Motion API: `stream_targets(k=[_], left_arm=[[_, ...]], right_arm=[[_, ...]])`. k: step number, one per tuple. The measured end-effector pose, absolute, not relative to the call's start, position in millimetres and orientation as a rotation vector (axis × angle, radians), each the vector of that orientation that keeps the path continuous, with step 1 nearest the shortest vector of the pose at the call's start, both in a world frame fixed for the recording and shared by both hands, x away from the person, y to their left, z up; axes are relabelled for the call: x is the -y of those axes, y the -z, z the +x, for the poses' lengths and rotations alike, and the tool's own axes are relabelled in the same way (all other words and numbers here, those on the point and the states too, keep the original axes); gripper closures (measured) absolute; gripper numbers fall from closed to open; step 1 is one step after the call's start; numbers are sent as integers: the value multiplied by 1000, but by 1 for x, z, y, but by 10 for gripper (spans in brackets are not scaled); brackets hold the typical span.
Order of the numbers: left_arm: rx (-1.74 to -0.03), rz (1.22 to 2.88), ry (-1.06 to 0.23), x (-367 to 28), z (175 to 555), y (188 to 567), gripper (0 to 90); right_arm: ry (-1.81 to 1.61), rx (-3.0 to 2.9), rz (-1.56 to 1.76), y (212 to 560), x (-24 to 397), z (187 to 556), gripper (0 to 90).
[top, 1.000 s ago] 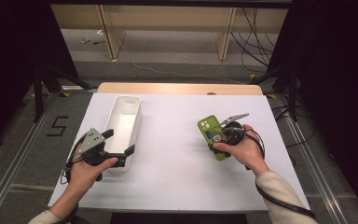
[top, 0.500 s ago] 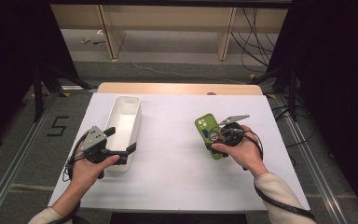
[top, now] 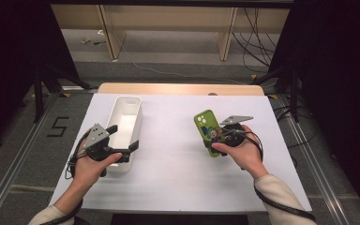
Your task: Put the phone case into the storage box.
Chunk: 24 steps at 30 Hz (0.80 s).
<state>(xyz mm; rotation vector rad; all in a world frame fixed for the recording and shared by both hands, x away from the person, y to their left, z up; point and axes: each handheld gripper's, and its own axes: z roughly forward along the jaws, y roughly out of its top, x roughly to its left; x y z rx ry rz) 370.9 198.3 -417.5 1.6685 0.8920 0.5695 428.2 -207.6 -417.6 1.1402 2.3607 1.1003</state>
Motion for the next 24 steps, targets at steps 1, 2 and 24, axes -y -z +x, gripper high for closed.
stream_targets(k=[1,2,24], left_arm=[[-892,1669,-569,-198,371,417,0],[-890,1671,-571,-198,372,417,0],[-870,1673,-556,-182,383,409,2]], right_arm=[[-1107,-2355,1139,417,208,428,166],[-1118,-2346,1137,418,207,428,166],[-1261,-2275,1050,419,203,426,166]])
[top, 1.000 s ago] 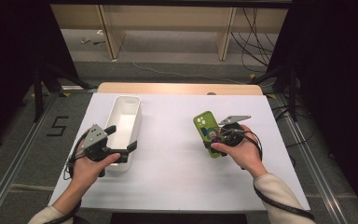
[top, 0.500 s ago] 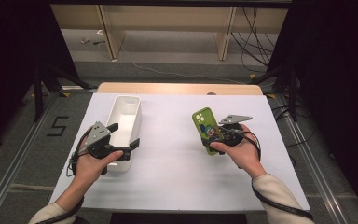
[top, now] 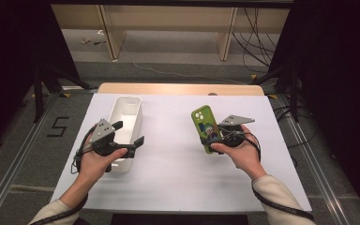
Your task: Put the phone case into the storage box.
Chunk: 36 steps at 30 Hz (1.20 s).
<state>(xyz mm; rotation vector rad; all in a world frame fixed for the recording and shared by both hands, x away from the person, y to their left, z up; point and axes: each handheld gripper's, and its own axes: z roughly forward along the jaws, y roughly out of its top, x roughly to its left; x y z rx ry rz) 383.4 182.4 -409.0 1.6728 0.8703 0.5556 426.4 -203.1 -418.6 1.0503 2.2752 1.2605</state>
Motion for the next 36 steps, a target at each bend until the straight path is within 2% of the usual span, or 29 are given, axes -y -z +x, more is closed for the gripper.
stream_targets(k=[36], left_arm=[[-753,1727,-436,-83,433,396,23]], right_arm=[[-1409,-2179,936,432,226,445,165]])
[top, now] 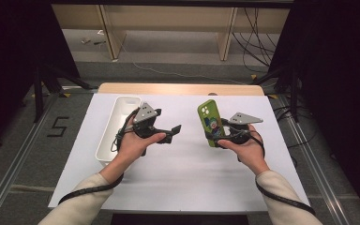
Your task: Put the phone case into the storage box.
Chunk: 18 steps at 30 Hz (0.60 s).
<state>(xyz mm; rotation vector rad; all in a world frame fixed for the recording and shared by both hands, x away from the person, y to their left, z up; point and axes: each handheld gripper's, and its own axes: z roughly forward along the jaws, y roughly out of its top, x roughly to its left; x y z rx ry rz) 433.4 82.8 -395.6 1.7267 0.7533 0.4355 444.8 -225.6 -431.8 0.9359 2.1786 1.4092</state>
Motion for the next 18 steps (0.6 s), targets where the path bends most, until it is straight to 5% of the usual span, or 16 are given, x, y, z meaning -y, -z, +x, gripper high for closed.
stream_targets(k=[18], left_arm=[[-725,1742,-345,-40,446,398,72]], right_arm=[[-1417,-2181,921,432,222,442,165]])
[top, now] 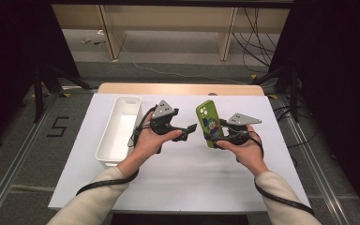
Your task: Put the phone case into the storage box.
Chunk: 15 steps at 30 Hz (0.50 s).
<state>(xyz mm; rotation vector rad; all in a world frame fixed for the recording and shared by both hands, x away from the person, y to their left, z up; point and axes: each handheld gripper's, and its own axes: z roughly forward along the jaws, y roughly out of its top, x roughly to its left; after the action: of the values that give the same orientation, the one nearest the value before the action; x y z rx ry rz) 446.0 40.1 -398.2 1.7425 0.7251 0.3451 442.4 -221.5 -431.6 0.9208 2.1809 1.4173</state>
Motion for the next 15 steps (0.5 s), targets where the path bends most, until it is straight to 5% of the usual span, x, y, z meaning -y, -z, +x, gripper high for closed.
stream_targets(k=[15], left_arm=[[-729,1736,-269,-6,458,400,211]], right_arm=[[-1421,-2188,912,432,218,441,165]])
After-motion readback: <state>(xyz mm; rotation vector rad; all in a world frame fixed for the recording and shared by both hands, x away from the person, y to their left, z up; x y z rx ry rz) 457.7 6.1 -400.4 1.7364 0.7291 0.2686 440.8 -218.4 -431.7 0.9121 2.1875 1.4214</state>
